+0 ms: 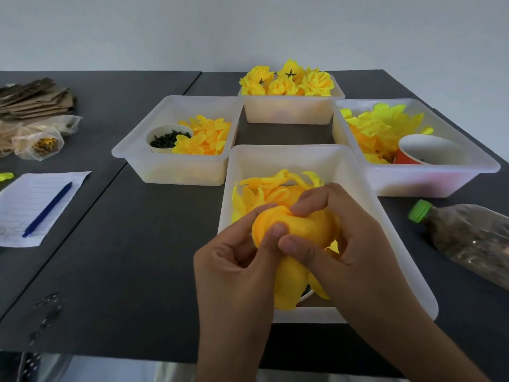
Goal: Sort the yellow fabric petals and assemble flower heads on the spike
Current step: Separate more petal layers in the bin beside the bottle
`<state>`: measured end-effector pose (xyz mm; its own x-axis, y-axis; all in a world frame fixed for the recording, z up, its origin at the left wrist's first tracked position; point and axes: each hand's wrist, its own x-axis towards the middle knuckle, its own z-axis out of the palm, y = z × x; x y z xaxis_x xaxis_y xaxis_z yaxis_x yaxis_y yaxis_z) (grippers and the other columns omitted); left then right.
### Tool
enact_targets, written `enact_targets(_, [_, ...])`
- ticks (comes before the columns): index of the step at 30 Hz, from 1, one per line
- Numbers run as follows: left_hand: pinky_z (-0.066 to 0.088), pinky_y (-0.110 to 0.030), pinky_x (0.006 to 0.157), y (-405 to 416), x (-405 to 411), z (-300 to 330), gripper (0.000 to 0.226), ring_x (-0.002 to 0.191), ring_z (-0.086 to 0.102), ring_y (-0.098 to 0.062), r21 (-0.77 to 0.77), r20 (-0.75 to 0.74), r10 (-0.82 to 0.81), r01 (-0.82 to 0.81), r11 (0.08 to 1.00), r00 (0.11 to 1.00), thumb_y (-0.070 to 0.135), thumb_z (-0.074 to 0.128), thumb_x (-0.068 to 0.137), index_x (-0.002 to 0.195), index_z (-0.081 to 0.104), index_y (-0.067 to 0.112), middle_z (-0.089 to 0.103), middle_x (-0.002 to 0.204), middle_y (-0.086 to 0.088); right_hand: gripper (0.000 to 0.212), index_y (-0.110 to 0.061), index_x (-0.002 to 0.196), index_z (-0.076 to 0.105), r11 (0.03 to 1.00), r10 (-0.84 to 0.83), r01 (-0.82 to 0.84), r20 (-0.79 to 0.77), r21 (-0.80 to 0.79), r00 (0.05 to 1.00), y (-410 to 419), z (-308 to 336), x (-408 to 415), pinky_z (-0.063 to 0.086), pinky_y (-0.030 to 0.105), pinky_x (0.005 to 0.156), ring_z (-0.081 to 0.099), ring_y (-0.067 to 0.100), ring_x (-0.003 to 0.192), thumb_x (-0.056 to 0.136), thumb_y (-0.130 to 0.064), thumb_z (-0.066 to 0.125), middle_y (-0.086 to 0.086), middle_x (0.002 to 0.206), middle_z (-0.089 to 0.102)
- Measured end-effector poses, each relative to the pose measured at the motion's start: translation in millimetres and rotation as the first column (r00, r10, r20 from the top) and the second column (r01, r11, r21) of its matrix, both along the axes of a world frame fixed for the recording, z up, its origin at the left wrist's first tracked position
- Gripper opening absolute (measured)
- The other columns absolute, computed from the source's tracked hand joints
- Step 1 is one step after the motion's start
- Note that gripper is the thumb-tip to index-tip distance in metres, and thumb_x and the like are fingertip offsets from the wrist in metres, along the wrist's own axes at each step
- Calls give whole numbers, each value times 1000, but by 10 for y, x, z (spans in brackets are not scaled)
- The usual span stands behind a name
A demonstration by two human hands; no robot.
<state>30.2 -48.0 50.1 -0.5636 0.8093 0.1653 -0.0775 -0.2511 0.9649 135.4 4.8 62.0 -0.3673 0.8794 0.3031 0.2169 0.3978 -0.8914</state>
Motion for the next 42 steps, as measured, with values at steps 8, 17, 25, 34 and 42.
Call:
enact_targets(8, [52, -12, 54, 11, 56, 9, 25, 72, 72, -2, 22, 44, 82, -83, 996, 996, 40, 72, 56, 81, 71, 37, 74, 74, 14, 56, -35, 87, 60, 973, 14, -11, 10, -232, 1000, 34, 131, 46, 45, 5, 59, 51, -13, 83, 43, -68, 55, -33, 93, 54])
enact_targets(17, [60, -33, 56, -38, 40, 46, 20, 66, 67, -24, -41, 18, -33, 34, 999, 999, 47, 63, 66, 81, 75, 49, 65, 68, -21, 50, -11, 76, 65, 984, 33, -46, -81, -170, 996, 71, 168, 132, 48, 10, 69, 58, -5, 92, 51, -55, 62, -25, 98, 65])
enact_targets(25, [57, -23, 56, -58, 33, 50, 25, 68, 72, -28, -41, 92, -154, 158, 987, 984, 41, 65, 64, 86, 75, 38, 69, 69, -22, 28, -25, 81, 70, 1000, -10, 10, -27, -14, 1000, 78, 116, 255, 46, 10, 74, 57, -5, 101, 75, -52, 66, -31, 107, 64])
enact_targets(34, [56, -21, 55, -65, -49, -31, 25, 70, 73, -17, -5, 132, 5, -4, 1000, 991, 36, 62, 72, 94, 70, 29, 72, 67, -9, 21, -34, 100, 68, 948, -108, 209, -372, 241, 922, -8, -7, 340, 51, 42, 76, 62, 26, 84, 95, -43, 49, -14, 96, 68])
enact_targets(42, [61, -36, 57, -111, -209, -81, 12, 64, 70, -26, -6, -199, 179, -184, 983, 964, 27, 65, 88, 98, 67, 35, 69, 61, -8, 22, -21, 100, 61, 959, -279, 215, 474, 186, 835, 497, -9, 343, 35, 36, 86, 44, 24, 109, 95, -37, 47, 5, 112, 54])
